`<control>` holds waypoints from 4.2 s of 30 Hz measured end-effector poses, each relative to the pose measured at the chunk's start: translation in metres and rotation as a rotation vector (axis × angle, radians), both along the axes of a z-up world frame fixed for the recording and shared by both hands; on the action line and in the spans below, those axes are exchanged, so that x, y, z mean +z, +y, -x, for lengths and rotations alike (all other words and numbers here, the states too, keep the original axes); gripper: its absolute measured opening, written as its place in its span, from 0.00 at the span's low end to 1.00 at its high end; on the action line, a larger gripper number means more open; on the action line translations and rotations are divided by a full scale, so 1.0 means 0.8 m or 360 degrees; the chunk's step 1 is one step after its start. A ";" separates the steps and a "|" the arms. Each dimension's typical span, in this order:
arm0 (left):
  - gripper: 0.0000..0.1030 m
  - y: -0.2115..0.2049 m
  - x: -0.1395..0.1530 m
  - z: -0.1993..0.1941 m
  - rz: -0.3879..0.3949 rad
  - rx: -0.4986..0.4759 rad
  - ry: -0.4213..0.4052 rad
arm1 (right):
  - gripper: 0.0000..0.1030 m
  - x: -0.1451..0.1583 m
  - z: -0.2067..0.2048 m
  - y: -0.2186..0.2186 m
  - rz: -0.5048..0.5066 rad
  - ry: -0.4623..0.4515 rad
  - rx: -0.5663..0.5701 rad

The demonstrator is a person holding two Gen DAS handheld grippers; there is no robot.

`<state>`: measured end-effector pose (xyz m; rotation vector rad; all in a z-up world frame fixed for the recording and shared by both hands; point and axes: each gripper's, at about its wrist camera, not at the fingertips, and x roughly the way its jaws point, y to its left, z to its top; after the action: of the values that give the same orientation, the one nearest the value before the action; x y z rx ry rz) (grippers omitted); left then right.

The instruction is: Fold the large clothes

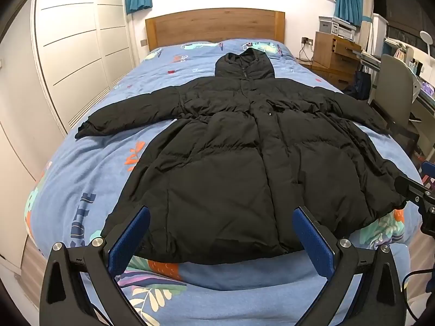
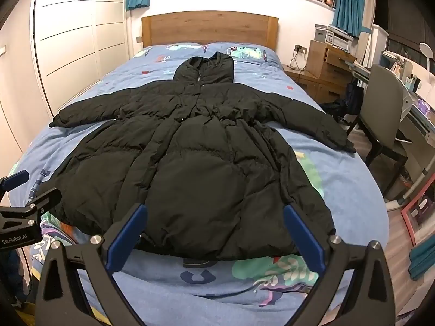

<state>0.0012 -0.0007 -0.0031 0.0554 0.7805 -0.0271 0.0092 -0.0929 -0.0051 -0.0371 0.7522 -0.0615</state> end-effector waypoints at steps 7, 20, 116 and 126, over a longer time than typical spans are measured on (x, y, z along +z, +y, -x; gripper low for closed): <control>0.99 0.002 -0.002 -0.002 0.0006 0.0003 0.0016 | 0.98 0.000 -0.006 0.002 0.0017 0.0058 -0.0012; 0.99 0.002 -0.005 -0.012 -0.0040 0.0057 0.0044 | 0.98 -0.014 -0.017 0.001 0.0003 0.0100 -0.0002; 0.99 0.092 0.021 -0.380 -0.0118 0.0457 0.0108 | 0.97 -0.180 -0.324 -0.521 -0.1181 -0.0030 -0.1084; 0.99 0.090 0.001 -0.393 -0.0129 0.0467 0.0151 | 0.50 -0.189 -0.346 -0.564 -0.1285 -0.0156 -0.1118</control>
<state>0.3157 0.0716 -0.0023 0.0164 0.8781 0.2818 0.2859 -0.5442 -0.1565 0.9951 0.6184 -0.4195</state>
